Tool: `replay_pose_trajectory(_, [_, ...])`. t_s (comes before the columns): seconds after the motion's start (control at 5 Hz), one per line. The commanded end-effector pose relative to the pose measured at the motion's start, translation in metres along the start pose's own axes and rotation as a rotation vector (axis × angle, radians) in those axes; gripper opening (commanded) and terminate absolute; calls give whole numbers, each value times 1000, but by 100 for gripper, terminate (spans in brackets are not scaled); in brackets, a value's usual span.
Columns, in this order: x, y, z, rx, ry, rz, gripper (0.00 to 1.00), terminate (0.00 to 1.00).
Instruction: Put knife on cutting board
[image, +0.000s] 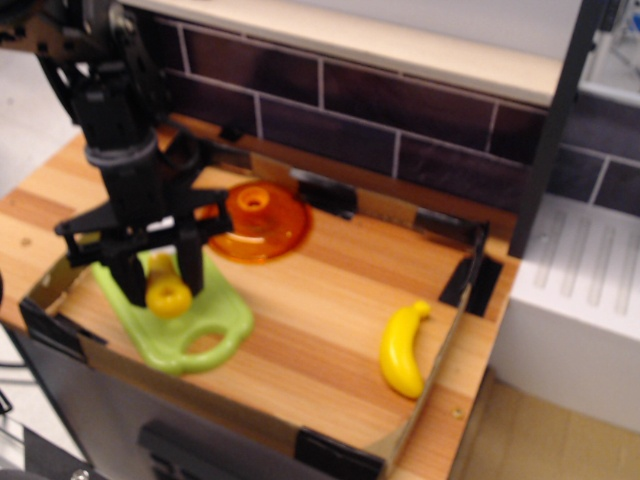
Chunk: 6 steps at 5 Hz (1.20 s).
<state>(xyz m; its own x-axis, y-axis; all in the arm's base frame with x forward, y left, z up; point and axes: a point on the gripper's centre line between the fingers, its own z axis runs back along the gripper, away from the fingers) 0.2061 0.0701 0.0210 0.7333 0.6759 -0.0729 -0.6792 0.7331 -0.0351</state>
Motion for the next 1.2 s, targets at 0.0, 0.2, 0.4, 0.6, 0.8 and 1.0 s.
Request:
replay_pose_trajectory(0.0, [-1, 0, -4, 29, -50, -48, 100, 0])
replay_pose_trajectory(0.2, [-4, 0, 3, 21, -61, -114, 100, 0])
replay_pose_trajectory(0.4, [-7, -2, 31, 20, -157, -83, 100, 0])
replay_pose_trajectory(0.6, [-3, -8, 74, -9, -194, -18, 100, 0])
replay_pose_trajectory(0.8, [6, -18, 99, -17, -230, 38, 100, 0])
replay_pose_trajectory(1.0, [25, -28, 112, -5, -229, 99, 100, 0])
